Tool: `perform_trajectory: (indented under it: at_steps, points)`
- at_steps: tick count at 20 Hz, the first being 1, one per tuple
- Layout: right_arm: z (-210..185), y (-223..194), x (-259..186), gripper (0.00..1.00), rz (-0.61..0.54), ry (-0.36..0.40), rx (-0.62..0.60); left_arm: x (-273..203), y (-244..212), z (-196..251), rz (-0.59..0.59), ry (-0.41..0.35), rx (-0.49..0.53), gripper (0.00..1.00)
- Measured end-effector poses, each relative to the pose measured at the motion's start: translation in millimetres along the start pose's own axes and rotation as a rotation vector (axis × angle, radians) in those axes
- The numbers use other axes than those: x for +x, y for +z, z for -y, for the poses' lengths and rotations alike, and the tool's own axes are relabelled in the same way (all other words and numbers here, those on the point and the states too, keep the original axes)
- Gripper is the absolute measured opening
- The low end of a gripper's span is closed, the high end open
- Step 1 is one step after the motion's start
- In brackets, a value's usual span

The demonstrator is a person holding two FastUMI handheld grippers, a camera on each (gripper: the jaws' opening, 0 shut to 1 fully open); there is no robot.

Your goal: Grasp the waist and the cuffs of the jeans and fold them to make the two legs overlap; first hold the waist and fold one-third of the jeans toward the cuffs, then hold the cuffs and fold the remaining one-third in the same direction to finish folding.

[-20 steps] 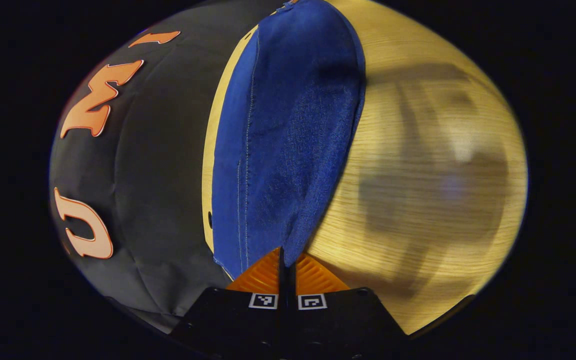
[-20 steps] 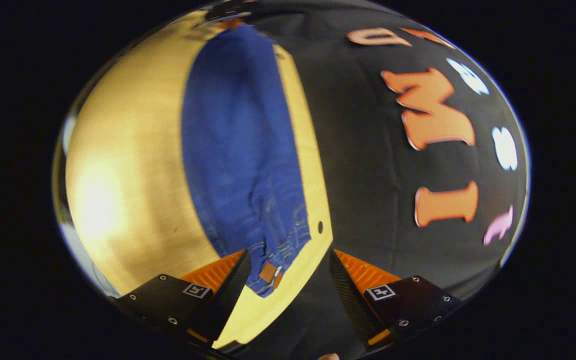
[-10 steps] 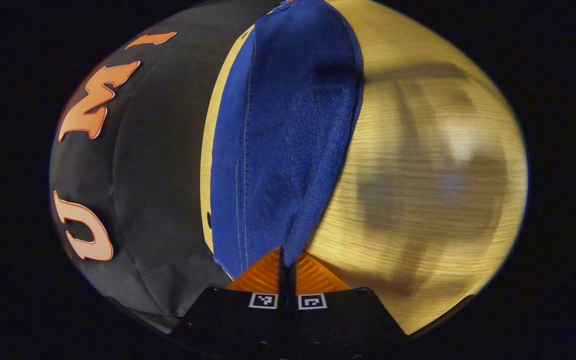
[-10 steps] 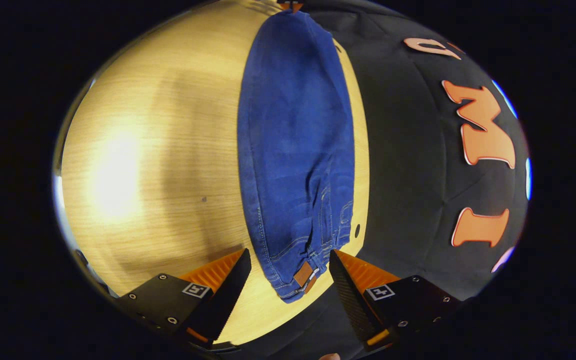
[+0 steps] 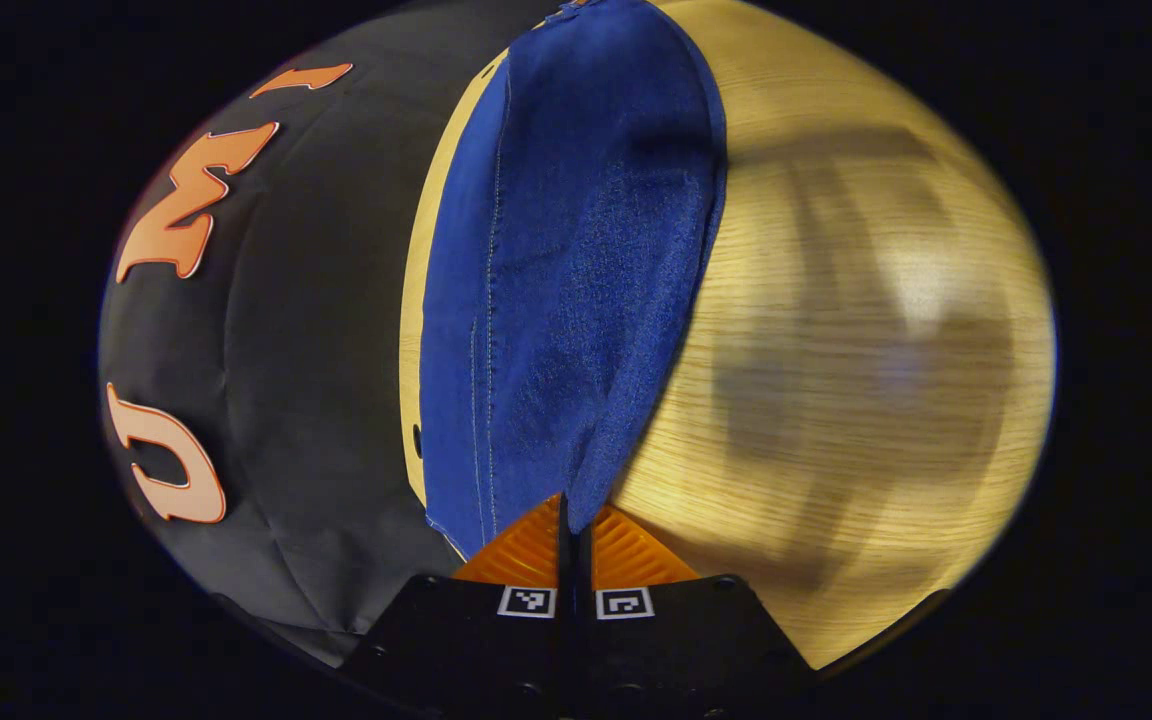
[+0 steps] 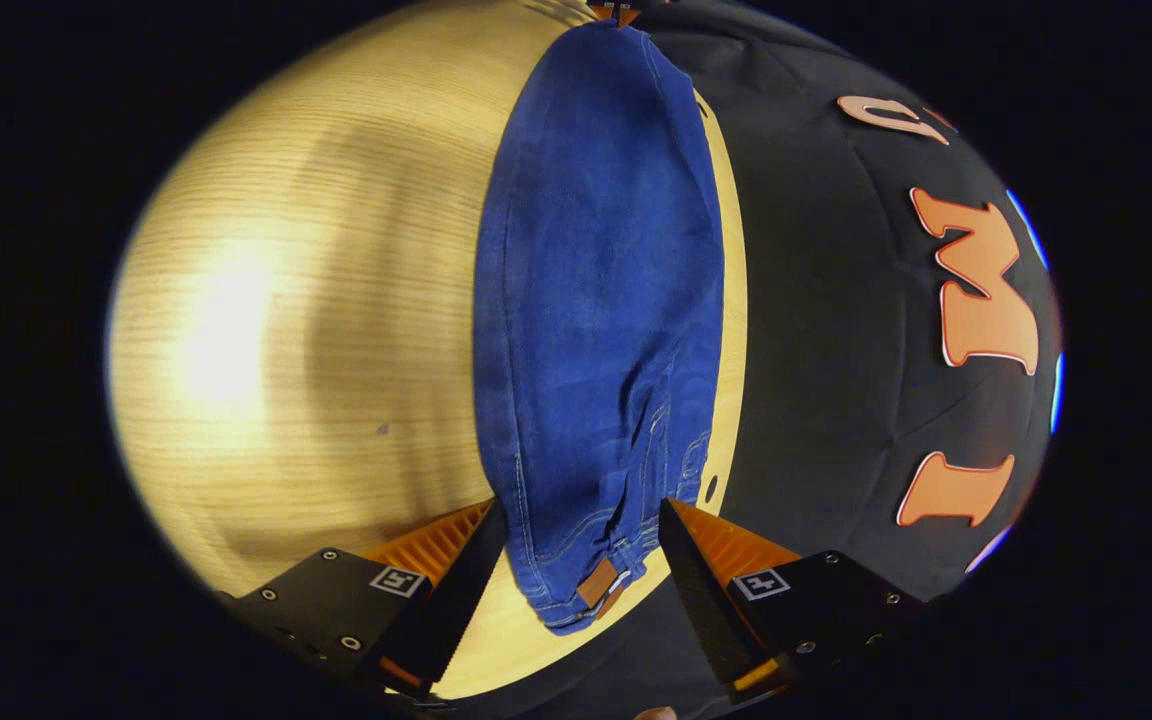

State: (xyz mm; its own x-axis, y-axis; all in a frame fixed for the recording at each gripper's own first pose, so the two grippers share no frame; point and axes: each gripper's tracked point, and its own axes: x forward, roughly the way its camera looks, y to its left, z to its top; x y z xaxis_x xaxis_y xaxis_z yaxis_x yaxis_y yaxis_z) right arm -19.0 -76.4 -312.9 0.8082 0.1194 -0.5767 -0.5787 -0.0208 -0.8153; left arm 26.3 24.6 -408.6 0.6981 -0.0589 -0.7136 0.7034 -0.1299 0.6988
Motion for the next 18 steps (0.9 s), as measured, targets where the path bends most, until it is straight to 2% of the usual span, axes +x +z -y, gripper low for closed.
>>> perform_trajectory:
  at_steps: [4,7,9,11,13,14,16,18]
  points:
    - [12,12,19,0.94,0.007,-0.013,0.030,0,0,0,0.002,0.000,-0.001,0.01]
    - [0,11,27,0.88,-0.011,0.034,0.050,-1,0,0,0.004,0.002,-0.004,0.01]
    - [-14,11,30,0.49,-0.035,0.076,0.030,-1,1,0,0.004,0.004,-0.005,0.01]
    - [-3,11,25,0.10,-0.044,0.034,-0.011,0,1,0,0.003,-0.004,0.002,0.01]
    - [-5,7,38,0.06,-0.051,0.084,0.054,1,0,0,-0.002,-0.039,-0.011,0.00]
    - [-3,7,40,0.01,-0.056,0.123,0.097,1,1,1,-0.005,-0.065,-0.032,0.00]
    - [0,3,38,0.00,-0.057,0.196,0.133,2,0,1,-0.011,-0.117,-0.069,0.00]
    - [-3,4,33,0.01,-0.057,0.224,0.132,0,-1,0,-0.015,-0.136,-0.069,0.01]
